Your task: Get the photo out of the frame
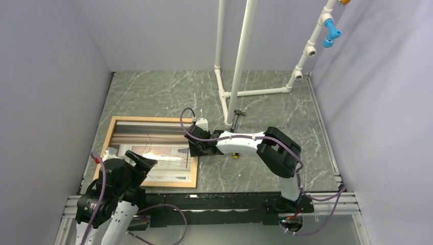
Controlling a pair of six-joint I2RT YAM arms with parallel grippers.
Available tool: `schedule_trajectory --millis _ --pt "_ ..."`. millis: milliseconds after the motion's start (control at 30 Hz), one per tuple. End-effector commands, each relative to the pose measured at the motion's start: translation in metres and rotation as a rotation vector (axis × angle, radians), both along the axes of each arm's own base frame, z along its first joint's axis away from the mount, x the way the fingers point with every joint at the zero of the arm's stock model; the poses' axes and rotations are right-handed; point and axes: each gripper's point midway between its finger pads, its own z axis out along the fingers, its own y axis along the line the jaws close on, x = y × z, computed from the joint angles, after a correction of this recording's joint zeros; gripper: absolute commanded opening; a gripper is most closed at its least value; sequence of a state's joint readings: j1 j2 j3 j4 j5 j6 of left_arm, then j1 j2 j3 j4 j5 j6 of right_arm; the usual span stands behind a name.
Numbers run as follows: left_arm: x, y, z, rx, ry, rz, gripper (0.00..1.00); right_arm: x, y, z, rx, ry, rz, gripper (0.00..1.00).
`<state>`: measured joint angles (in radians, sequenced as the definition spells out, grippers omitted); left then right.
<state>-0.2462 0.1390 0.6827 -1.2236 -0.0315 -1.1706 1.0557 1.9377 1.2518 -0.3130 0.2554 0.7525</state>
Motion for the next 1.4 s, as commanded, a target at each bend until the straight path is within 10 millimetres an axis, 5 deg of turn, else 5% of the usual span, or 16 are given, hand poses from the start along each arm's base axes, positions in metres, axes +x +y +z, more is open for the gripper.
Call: schedule_trajectory --millis 0,567,967,1167,1367 --pt "0.002 -0.004 -0.001 0.009 0.020 -0.033 0.87 0.009 -0.001 -0.002 -0.019 -0.032 -0.087 0.51" --pt "-0.002 0.001 0.013 0.030 -0.026 -0.031 0.88 0.035 0.022 0.065 0.021 -0.122 -0.128 0.00" --pt "0.000 -0.001 0.041 0.073 -0.133 -0.102 0.89 0.047 0.005 0.118 0.097 -0.215 -0.157 0.00" --pt "-0.001 -0.005 0.070 0.095 -0.218 -0.162 0.90 0.052 -0.018 0.168 0.209 -0.343 -0.197 0.00" --pt "0.000 -0.039 0.074 -0.070 -0.229 -0.270 0.94 0.056 -0.042 0.202 0.249 -0.449 -0.253 0.00"
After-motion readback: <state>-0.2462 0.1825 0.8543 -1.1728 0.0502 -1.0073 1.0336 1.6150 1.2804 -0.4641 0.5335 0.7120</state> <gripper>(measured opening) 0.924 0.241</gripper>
